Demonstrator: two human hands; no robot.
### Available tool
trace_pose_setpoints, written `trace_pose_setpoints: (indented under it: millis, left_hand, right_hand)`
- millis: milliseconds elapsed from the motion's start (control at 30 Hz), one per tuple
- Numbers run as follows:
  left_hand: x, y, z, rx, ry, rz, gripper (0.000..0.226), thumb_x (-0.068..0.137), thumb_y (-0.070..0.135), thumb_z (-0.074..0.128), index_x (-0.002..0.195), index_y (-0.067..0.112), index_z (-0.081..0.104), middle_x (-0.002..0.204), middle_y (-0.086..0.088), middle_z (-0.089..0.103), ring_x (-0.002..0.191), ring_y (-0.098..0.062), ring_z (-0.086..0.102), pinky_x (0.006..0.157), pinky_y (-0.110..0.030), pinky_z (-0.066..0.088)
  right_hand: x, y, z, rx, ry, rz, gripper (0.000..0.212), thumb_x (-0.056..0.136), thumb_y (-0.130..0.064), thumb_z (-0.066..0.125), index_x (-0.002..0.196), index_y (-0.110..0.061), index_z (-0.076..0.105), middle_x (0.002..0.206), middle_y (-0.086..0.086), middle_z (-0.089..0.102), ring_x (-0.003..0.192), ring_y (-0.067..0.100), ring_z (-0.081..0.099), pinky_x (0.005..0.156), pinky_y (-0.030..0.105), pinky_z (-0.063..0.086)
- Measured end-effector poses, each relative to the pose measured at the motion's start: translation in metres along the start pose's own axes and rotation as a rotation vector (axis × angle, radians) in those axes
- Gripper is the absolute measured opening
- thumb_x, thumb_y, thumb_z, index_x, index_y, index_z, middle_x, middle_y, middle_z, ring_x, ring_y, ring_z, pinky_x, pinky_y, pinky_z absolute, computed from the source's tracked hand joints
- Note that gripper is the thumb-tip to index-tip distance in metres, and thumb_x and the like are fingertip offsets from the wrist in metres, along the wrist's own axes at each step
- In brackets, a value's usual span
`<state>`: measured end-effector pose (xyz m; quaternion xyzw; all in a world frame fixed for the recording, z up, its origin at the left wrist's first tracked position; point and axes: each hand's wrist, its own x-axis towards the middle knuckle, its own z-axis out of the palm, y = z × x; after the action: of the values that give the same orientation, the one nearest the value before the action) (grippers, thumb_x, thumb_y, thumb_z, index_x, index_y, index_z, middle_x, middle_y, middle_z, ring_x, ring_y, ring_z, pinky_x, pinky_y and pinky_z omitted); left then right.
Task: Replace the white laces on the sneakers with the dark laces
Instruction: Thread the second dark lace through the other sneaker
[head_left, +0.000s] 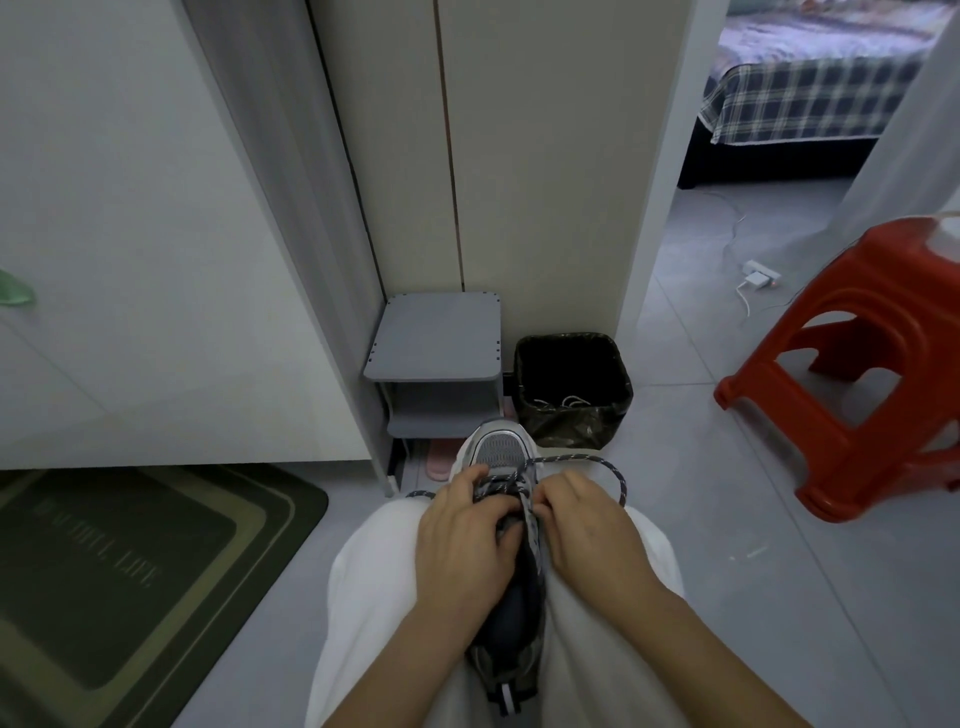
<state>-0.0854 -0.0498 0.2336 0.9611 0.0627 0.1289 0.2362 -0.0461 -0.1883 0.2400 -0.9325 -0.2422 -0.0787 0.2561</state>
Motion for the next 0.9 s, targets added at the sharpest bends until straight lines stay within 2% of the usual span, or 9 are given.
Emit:
trace_pose_setpoints:
  millis: [100,200,333,433,533,667,733,833,900]
  left_hand:
    - [0.000,0.003,-0.002,0.000,0.010,-0.003,0.020,0.072,0.034,0.056,0.084,0.029,0.071,0.124,0.001,0.058,0.106,-0.021,0.058,0.088,-0.032,0.046]
    - [0.000,0.005,-0.007,-0.034,-0.024,-0.020,0.017,0.073,0.029,0.054,0.077,0.023,0.069,0.121,0.005,0.058,0.102,-0.020,0.059,0.085,-0.031,0.045]
    - [0.001,0.003,-0.022,-0.113,-0.118,-0.035,0.011,0.080,0.013,0.056,0.072,0.019,0.052,0.129,0.012,0.051,0.107,-0.012,0.056,0.076,-0.021,0.035]
    - [0.000,-0.001,-0.033,-0.208,-0.088,-0.078,0.023,0.084,0.012,0.060,0.068,0.022,0.047,0.126,0.016,0.055,0.112,-0.008,0.054,0.080,-0.019,0.037]
    - [-0.007,-0.016,-0.041,-0.374,-0.018,-0.175,0.029,0.083,0.013,0.063,0.065,0.029,0.047,0.111,0.012,0.065,0.104,-0.014,0.061,0.090,-0.036,0.048]
    - [-0.024,-0.036,-0.047,-0.419,0.121,-0.252,0.021,0.084,0.028,0.058,0.068,0.031,0.046,0.093,0.018,0.065,0.092,-0.020,0.060,0.086,-0.048,0.047]
    - [-0.030,-0.031,-0.046,-0.375,0.137,-0.227,0.023,0.088,0.028,0.056,0.069,0.033,0.044,0.083,0.018,0.060,0.085,-0.023,0.055,0.079,-0.046,0.046]
    - [-0.032,-0.021,-0.043,-0.362,0.136,-0.194,0.028,0.092,0.024,0.054,0.069,0.033,0.041,0.066,0.015,0.048,0.075,-0.021,0.050,0.068,-0.035,0.039]
    - [-0.033,-0.018,-0.042,-0.435,0.121,-0.192,0.022,0.094,0.028,0.049,0.073,0.030,0.043,0.066,0.011,0.055,0.070,-0.014,0.053,0.063,-0.027,0.037]
  right_hand:
    - [0.005,-0.003,-0.003,0.069,-0.009,0.027,0.025,0.084,-0.038,0.039,0.077,-0.022,0.057,0.078,-0.007,0.057,0.070,0.016,0.056,0.054,0.027,0.041]
    - [0.001,-0.005,-0.007,0.043,0.039,0.019,0.025,0.084,-0.047,0.047,0.075,-0.028,0.060,0.073,-0.012,0.058,0.073,0.012,0.057,0.068,0.034,0.046]
    - [-0.009,-0.005,-0.013,-0.105,-0.013,0.015,0.064,0.072,-0.086,0.029,0.085,-0.031,0.058,0.086,-0.016,0.056,0.094,0.009,0.050,0.108,0.043,0.015]
    - [-0.009,-0.001,-0.020,-0.153,-0.113,0.017,0.080,0.061,-0.094,0.014,0.091,-0.033,0.056,0.096,-0.018,0.051,0.107,0.008,0.045,0.113,0.044,-0.002]
    - [-0.010,0.001,-0.020,-0.166,-0.096,-0.023,0.077,0.064,-0.094,0.018,0.089,-0.033,0.058,0.094,-0.017,0.051,0.105,0.011,0.047,0.112,0.046,-0.001]
    - [-0.008,-0.010,-0.023,-0.169,-0.129,0.010,0.079,0.064,-0.093,0.017,0.104,-0.035,0.051,0.103,-0.019,0.053,0.110,0.010,0.044,0.113,0.046,-0.004]
    - [-0.004,-0.026,-0.021,-0.183,-0.185,0.007,0.078,0.064,-0.089,0.028,0.115,-0.032,0.046,0.108,-0.013,0.057,0.110,0.012,0.045,0.112,0.045,0.004]
    - [-0.001,-0.038,-0.016,-0.235,-0.174,-0.050,0.048,0.084,-0.057,0.039,0.118,-0.024,0.045,0.100,-0.006,0.061,0.102,0.016,0.052,0.105,0.039,0.020]
    - [0.000,-0.034,-0.017,-0.163,-0.132,-0.037,0.035,0.089,-0.032,0.039,0.122,-0.025,0.047,0.099,-0.005,0.063,0.099,0.016,0.054,0.095,0.029,0.020]
